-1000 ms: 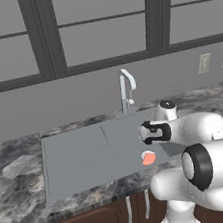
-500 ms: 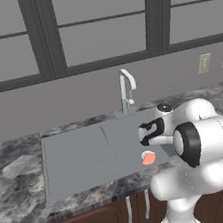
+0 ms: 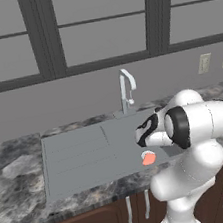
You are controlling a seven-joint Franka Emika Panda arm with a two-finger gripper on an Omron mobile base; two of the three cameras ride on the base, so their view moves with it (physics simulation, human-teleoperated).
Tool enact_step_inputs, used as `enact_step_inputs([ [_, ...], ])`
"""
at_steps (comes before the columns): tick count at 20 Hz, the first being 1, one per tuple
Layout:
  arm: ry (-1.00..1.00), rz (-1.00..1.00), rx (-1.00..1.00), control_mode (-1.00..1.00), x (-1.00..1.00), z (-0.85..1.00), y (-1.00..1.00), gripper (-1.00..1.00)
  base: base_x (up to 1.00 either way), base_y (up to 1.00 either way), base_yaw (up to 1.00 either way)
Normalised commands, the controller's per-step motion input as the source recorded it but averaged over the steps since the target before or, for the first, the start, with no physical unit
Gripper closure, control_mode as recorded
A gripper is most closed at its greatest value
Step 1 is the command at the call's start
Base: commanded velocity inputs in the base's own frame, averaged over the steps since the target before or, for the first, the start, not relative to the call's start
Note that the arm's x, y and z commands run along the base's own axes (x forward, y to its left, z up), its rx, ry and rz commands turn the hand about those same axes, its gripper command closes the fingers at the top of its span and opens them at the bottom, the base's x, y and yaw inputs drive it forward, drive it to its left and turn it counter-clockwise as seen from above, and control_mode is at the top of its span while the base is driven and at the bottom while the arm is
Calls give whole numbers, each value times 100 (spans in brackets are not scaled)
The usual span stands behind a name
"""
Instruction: Pick up the bar soap and bar soap from the sink, and place them back in the cabinet, and close the cabinet doors.
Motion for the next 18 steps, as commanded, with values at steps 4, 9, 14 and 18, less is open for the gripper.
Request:
enact_step_inputs([
  [4, 4, 0, 0, -100, 6, -21, 0, -100, 0, 0, 0],
  [9, 6, 0, 0, -100, 0, -20, 0, -100, 0, 0, 0],
  [14, 6, 0, 0, -100, 1, -21, 0, -100, 0, 0, 0],
  [18, 3, 0, 0, -100, 10, -22, 0, -100, 0, 0, 0],
])
